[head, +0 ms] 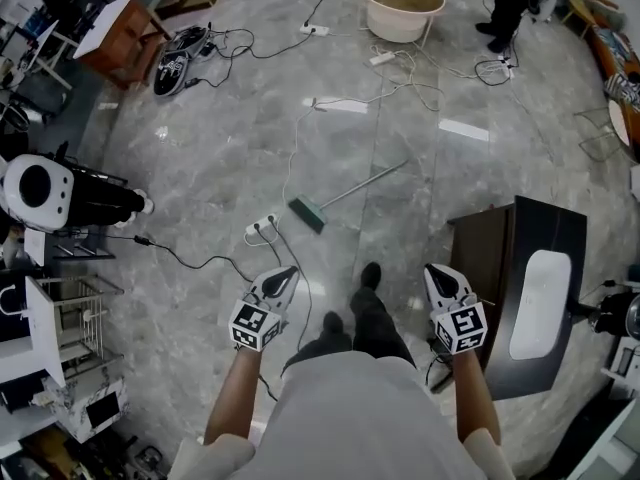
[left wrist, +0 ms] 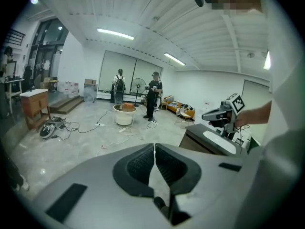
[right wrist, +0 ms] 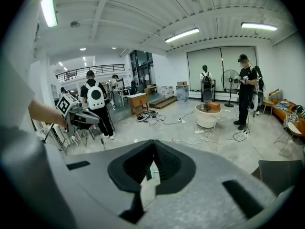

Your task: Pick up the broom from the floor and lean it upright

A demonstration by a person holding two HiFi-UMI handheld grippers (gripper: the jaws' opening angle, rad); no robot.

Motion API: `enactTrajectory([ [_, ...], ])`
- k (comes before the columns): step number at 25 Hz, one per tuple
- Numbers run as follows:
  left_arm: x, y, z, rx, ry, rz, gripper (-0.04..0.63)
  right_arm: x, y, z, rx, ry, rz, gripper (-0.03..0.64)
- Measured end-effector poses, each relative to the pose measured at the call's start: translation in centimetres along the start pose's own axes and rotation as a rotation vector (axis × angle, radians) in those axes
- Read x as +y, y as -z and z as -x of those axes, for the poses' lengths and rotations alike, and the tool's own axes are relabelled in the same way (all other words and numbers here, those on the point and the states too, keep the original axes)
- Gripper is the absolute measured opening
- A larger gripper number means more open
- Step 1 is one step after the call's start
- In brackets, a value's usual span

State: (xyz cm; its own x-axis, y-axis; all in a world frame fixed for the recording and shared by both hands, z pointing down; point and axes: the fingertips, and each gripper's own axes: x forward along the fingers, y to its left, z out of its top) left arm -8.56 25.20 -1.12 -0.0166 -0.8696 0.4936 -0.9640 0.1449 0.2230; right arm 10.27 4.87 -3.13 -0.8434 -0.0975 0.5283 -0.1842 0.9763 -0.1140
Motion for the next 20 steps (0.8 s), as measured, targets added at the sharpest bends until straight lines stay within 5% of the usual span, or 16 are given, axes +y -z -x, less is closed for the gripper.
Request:
enactTrajectory([
  [10, 1.7, 0.9, -11.5, 0.108, 0.022, 0.027, 0.011, -8.5, 2.8, -8.8, 0.050, -0.078, -0.048, 0.002],
  [20, 6.0, 5.7, -20.0, 0.134, 0.047, 0.058, 0.011, -11.4, 7.3, -18.1, 0.083, -0.106, -0.090, 0.003],
])
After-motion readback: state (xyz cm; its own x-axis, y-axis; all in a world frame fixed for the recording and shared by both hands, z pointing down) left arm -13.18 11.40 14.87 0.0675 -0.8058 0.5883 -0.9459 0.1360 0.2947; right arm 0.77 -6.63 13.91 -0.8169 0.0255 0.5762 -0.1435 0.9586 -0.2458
